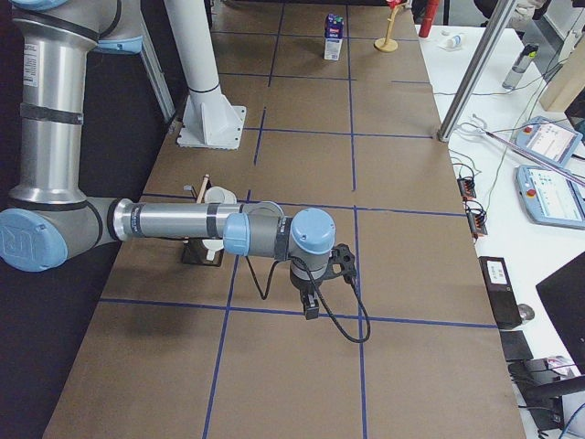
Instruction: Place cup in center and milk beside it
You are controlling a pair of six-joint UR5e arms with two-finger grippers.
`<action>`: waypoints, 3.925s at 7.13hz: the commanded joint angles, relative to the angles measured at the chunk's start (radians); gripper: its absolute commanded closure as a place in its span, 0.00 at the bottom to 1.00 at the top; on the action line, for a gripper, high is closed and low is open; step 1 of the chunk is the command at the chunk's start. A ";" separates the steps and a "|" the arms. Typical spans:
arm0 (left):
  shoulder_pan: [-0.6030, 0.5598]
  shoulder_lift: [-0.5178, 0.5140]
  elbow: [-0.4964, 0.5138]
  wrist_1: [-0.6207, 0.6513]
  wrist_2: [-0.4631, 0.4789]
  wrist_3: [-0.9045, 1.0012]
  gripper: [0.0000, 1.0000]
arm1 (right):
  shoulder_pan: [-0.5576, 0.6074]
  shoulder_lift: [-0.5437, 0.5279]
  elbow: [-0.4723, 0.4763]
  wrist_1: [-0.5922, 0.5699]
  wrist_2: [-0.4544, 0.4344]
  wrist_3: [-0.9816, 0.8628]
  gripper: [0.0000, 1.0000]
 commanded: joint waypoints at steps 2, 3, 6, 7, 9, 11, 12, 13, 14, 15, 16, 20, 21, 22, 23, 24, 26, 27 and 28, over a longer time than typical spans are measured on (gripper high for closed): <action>0.011 0.002 -0.005 -0.047 0.025 -0.032 0.00 | 0.000 -0.001 -0.008 0.001 0.008 0.007 0.00; 0.011 0.005 -0.007 -0.048 0.025 -0.032 0.00 | 0.000 -0.001 -0.007 0.003 0.008 0.010 0.00; 0.011 0.008 -0.016 -0.047 0.024 -0.032 0.00 | 0.000 -0.001 -0.004 -0.001 0.016 0.013 0.00; 0.011 0.011 -0.016 -0.047 0.024 -0.032 0.00 | 0.000 -0.013 -0.001 0.012 0.014 0.005 0.00; 0.011 0.026 -0.017 -0.050 0.022 -0.032 0.00 | -0.002 -0.018 0.006 0.013 0.013 0.007 0.00; 0.011 0.033 -0.028 -0.050 0.024 -0.033 0.00 | -0.053 -0.016 0.006 0.013 0.054 0.024 0.00; 0.011 0.034 -0.030 -0.050 0.022 -0.033 0.00 | -0.110 -0.012 -0.002 0.076 0.053 0.088 0.00; 0.010 0.034 -0.037 -0.050 0.022 -0.033 0.00 | -0.153 -0.013 -0.005 0.173 0.054 0.251 0.00; 0.010 0.034 -0.037 -0.048 0.024 -0.033 0.00 | -0.210 -0.015 -0.010 0.264 0.049 0.383 0.00; 0.010 0.034 -0.037 -0.050 0.024 -0.033 0.00 | -0.262 -0.013 -0.019 0.320 0.049 0.460 0.00; 0.010 0.034 -0.037 -0.048 0.024 -0.033 0.00 | -0.305 -0.004 -0.028 0.363 0.045 0.529 0.01; 0.010 0.036 -0.037 -0.048 0.024 -0.033 0.00 | -0.400 0.092 -0.140 0.421 0.020 0.663 0.02; 0.010 0.036 -0.037 -0.048 0.024 -0.033 0.00 | -0.405 0.105 -0.172 0.423 0.023 0.663 0.09; 0.010 0.036 -0.037 -0.050 0.024 -0.033 0.00 | -0.413 0.105 -0.172 0.423 0.023 0.669 0.46; 0.010 0.036 -0.037 -0.050 0.024 -0.033 0.00 | -0.417 0.105 -0.174 0.424 0.017 0.668 0.73; 0.010 0.036 -0.037 -0.050 0.024 -0.033 0.00 | -0.428 0.105 -0.163 0.424 -0.010 0.668 0.96; 0.010 0.034 -0.056 -0.048 0.025 -0.033 0.00 | -0.442 0.105 -0.130 0.423 -0.013 0.668 0.96; 0.011 0.034 -0.094 -0.036 0.024 -0.035 0.00 | -0.458 0.105 -0.079 0.423 -0.015 0.674 0.97; 0.013 0.040 -0.100 -0.036 0.016 -0.036 0.00 | -0.492 0.105 -0.014 0.421 -0.012 0.790 0.99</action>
